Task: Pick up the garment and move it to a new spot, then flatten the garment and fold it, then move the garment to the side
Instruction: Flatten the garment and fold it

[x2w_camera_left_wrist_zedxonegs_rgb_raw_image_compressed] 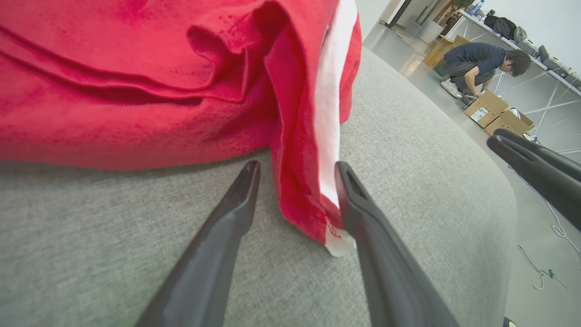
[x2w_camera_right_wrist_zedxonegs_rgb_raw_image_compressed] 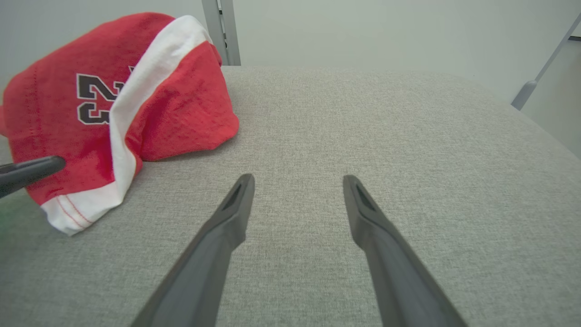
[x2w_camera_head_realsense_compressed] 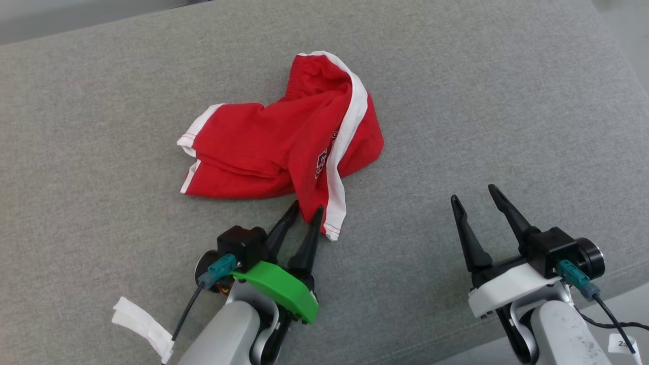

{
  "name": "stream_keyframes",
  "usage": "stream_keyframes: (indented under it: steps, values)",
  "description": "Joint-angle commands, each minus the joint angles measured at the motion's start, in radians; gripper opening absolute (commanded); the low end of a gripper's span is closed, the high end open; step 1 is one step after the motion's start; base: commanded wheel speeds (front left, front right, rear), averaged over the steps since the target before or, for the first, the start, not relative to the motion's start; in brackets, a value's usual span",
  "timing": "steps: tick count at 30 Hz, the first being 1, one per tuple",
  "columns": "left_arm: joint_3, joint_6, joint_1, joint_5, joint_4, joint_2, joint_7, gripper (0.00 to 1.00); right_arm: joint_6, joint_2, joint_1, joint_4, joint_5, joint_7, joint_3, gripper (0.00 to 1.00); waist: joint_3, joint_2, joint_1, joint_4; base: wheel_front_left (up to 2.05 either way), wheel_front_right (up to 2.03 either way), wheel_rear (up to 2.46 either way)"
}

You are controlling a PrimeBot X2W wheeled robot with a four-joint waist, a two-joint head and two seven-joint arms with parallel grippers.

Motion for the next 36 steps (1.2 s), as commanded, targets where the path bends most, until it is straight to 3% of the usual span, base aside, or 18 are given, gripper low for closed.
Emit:
stream_keyframes:
  steps: [1, 11, 18, 27, 28, 29, 36]
  values:
    - [0.005, -0.003, -0.018, -0.017, -0.010, 0.006, -0.001, 0.00, -0.001, -0.002, -0.014, 0.001, 0.001, -0.002, -0.003, 1.00, 0.005, -0.0001, 0.0000, -0.002, 0.00, 0.00, 0.00]
    - [0.029, -0.003, 0.062, -0.033, -0.147, 0.006, -0.001, 0.00, -0.001, -0.003, 0.025, 0.022, -0.011, -0.002, -0.020, 1.00, -0.082, -0.0001, 0.0000, 0.114, 0.00, 0.00, 0.00]
    - [0.165, -0.003, 0.143, -0.047, -0.154, 0.012, -0.001, 0.00, -0.001, -0.003, 0.047, 0.034, -0.003, -0.002, -0.015, 1.00, -0.148, -0.0001, 0.0000, 0.209, 0.00, 0.00, 0.00]
    - [0.338, -0.003, 0.144, -0.023, -0.043, 0.043, -0.001, 0.00, -0.001, -0.003, 0.051, 0.033, 0.003, -0.002, -0.005, 1.00, -0.176, -0.0001, 0.0000, 0.238, 0.00, 0.00, 0.00]
    - [0.350, -0.003, 0.143, -0.023, -0.027, 0.040, -0.001, 0.31, -0.001, -0.003, 0.049, 0.033, 0.003, -0.002, -0.007, 1.00, -0.175, -0.0001, 0.0000, 0.239, 0.00, 0.00, 0.00]
    - [0.366, -0.003, 0.137, -0.023, -0.014, 0.037, -0.001, 1.00, -0.001, -0.003, 0.043, 0.032, 0.001, -0.002, -0.009, 1.00, -0.171, -0.0001, 0.0000, 0.241, 0.00, 0.00, 0.00]
    - [0.442, -0.003, 0.115, 0.030, -0.022, 0.011, -0.001, 1.00, -0.001, -0.006, -0.045, 0.054, -0.002, -0.002, -0.001, 1.00, -0.121, -0.0001, 0.0000, 0.293, 0.00, 0.00, 0.00]
